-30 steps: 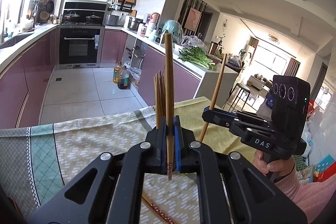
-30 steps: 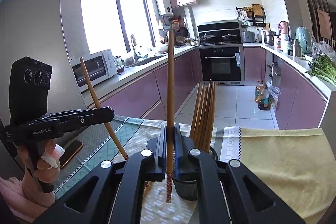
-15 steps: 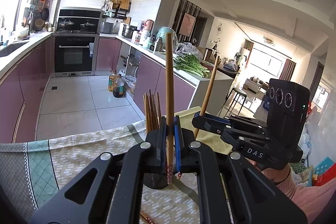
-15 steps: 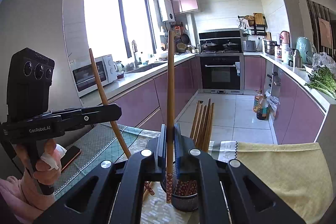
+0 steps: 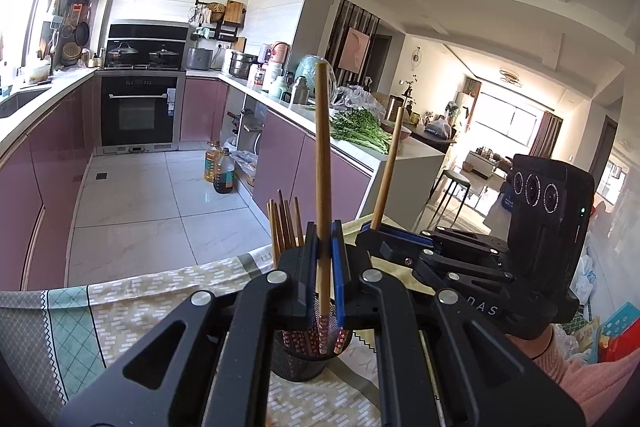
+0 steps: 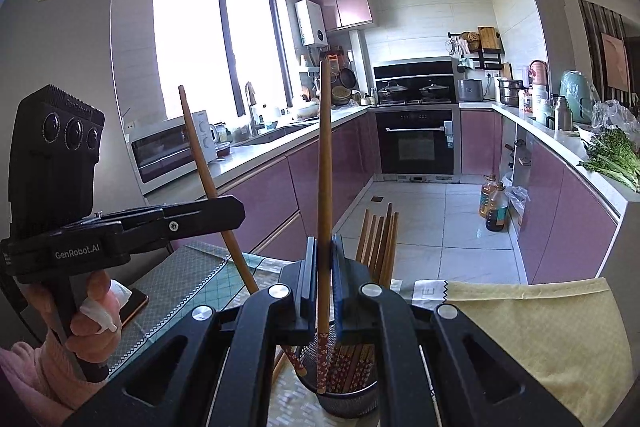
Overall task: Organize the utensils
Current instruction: 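Lower the left gripper's chopstick into the mesh cup while the right gripper lowers its own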
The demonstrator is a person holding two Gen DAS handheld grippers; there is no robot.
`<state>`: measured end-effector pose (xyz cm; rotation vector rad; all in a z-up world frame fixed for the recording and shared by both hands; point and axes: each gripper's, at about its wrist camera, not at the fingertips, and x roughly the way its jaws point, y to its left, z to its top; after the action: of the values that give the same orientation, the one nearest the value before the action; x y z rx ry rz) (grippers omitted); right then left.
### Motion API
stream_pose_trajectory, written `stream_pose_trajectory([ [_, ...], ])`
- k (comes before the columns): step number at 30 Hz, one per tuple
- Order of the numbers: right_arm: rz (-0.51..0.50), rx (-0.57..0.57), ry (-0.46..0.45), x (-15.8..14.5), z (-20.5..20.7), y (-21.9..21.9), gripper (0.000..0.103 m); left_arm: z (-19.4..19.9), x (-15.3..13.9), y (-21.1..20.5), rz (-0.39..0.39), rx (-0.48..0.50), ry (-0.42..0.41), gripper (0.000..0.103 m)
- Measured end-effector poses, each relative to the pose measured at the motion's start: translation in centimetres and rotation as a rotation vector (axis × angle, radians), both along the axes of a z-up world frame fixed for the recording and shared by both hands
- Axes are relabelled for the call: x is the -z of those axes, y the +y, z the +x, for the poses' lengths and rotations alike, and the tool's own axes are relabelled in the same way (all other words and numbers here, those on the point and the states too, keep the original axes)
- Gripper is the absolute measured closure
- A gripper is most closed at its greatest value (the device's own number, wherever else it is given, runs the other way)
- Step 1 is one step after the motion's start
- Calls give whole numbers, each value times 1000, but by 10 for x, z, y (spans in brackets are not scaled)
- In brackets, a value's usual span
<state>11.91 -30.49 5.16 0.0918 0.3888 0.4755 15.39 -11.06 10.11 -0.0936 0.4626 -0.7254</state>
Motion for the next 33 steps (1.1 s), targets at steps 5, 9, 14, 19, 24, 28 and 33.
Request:
stream_pose_trajectory([
  [5,4,18,0,1,4,0,97,6,5,-7,9,-2,17,96],
  [9,7,28,11,4,9,1,97,9,9,-11,23,-6,30,96],
  [14,-5,39,33,11,19,5,97,15,15,-19,54,-1,50,96],
  [19,-6,42,63,18,26,9,97,17,24,-25,90,1,65,96],
  [24,-9,40,92,27,30,9,97,19,31,-30,129,2,74,96],
  [28,-9,39,116,34,34,9,97,23,38,-31,163,11,91,96],
  [33,-10,36,144,44,38,10,97,27,46,-35,196,15,104,96],
])
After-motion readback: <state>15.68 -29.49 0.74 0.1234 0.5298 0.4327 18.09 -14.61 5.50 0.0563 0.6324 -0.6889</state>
